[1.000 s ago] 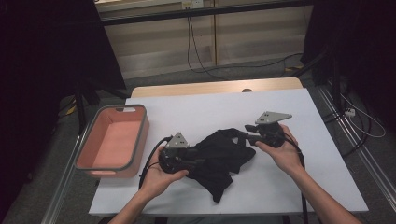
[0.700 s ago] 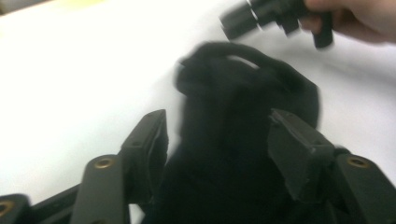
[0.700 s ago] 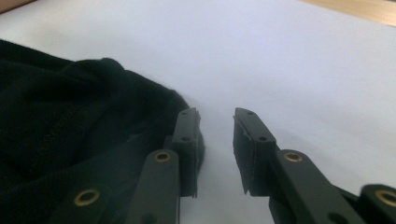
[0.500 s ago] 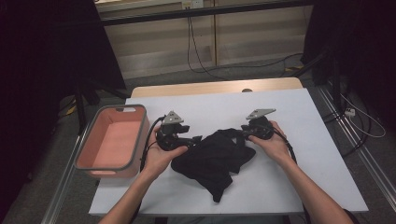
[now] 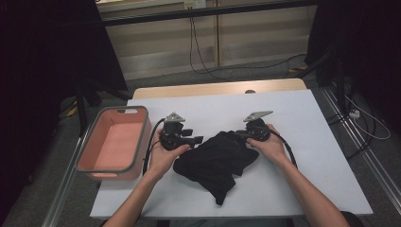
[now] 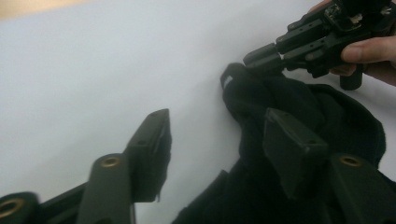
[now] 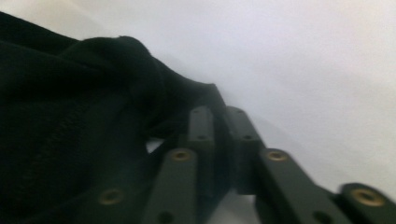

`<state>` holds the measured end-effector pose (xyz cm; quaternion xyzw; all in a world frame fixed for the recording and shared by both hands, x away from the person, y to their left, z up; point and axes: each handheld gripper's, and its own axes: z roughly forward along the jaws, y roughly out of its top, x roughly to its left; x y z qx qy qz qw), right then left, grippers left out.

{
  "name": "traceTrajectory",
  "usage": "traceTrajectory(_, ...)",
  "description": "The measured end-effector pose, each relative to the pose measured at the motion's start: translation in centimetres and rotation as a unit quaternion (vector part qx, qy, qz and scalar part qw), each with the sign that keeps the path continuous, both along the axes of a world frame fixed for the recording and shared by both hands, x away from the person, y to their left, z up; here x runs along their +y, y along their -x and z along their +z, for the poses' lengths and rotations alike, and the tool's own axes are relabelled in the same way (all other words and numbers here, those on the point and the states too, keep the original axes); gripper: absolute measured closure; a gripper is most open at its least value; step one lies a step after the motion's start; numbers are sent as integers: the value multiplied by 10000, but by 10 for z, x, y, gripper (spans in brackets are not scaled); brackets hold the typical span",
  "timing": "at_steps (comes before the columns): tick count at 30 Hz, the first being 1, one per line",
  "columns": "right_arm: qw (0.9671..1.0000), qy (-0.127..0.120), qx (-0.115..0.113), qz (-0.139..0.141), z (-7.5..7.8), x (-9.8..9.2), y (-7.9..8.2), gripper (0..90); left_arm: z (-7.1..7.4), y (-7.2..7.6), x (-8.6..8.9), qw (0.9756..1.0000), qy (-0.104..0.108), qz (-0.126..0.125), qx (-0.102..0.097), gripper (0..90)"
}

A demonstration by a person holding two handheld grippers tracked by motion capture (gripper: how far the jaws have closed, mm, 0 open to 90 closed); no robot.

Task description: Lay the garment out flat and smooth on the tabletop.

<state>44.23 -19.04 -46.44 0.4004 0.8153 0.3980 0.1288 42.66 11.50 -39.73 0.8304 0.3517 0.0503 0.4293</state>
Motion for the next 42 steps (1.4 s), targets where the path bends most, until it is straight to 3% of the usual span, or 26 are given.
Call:
traceTrajectory(3, 9998, 179, -72, -12, 6, 5, 4, 873, -5, 2, -4, 9998, -50, -127, 114, 488)
traceTrajectory(6, 9992, 83, -349, -156, 21, -1, 9, 876, -8, 6, -7, 9995, -39, -239, 202, 520)
traceTrajectory(9, 9967, -174, -699, -371, 43, -15, 14, 878, -12, 10, -14, 9985, -68, -403, 353, 567)
traceTrajectory(12, 9922, -442, -1003, -601, 62, -29, 20, 878, -13, 16, -21, 9971, -130, -600, 441, 638)
traceTrajectory(16, 9855, -665, -1351, -783, 84, -44, 30, 879, -12, 23, -28, 9959, -219, -780, 402, 730)
traceTrajectory(20, 9781, -879, -1618, -971, 100, -58, 36, 880, -4, 36, -31, 9962, -96, -844, 180, 790)
traceTrajectory(23, 9755, -914, -1714, -1030, 106, -66, 39, 880, 4, 46, -33, 9954, 39, -954, 91, 790)
traceTrajectory(26, 9758, -867, -1688, -1091, 105, -69, 40, 880, 8, 61, -41, 9927, -25, -1202, -35, 778)
traceTrajectory(29, 9777, -813, -1573, -1129, 98, -73, 39, 880, 5, 71, -48, 9904, -109, -1378, -35, 731)
traceTrajectory(33, 9813, -676, -1399, -1140, 88, -73, 38, 879, -10, 69, -54, 9909, -249, -1320, 97, 704)
traceTrajectory(35, 9830, -587, -1330, -1118, 84, -73, 38, 879, -14, 67, -55, 9915, -287, -1266, 37, 662)
traceTrajectory(40, 9829, -643, -1301, -1135, 83, -75, 38, 879, -13, 64, -52, 9922, -274, -1217, -80, 622)
traceTrajectory(42, 9824, -654, -1342, -1125, 84, -74, 38, 879, -10, 62, -50, 9928, -205, -1178, -109, 561)
